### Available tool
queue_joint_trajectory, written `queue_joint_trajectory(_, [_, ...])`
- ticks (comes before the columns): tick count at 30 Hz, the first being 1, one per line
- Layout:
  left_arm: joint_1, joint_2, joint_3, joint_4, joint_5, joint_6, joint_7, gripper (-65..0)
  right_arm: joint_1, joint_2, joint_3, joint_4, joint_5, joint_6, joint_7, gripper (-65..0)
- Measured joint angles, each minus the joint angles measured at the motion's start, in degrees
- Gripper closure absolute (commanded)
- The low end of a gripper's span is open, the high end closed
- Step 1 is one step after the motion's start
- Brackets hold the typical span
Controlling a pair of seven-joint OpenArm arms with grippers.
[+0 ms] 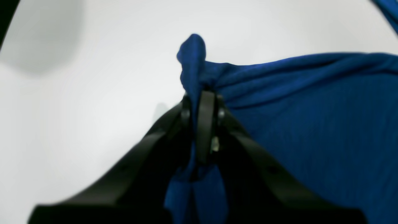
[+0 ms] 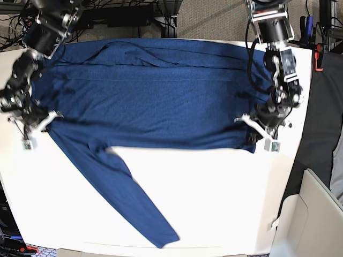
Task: Fold the T-shirt properly
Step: 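Fold the hem edge up over the folded shoulder edge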
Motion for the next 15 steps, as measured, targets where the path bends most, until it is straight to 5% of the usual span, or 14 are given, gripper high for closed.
queue_joint_trajectory(15, [15.08, -0.22, -0.04, 20.33, -0.35, -0.17, -0.17, 0.0, -15.47, -0.13, 10.97, 19.78, 19.76, 0.31, -6.08, -0.5])
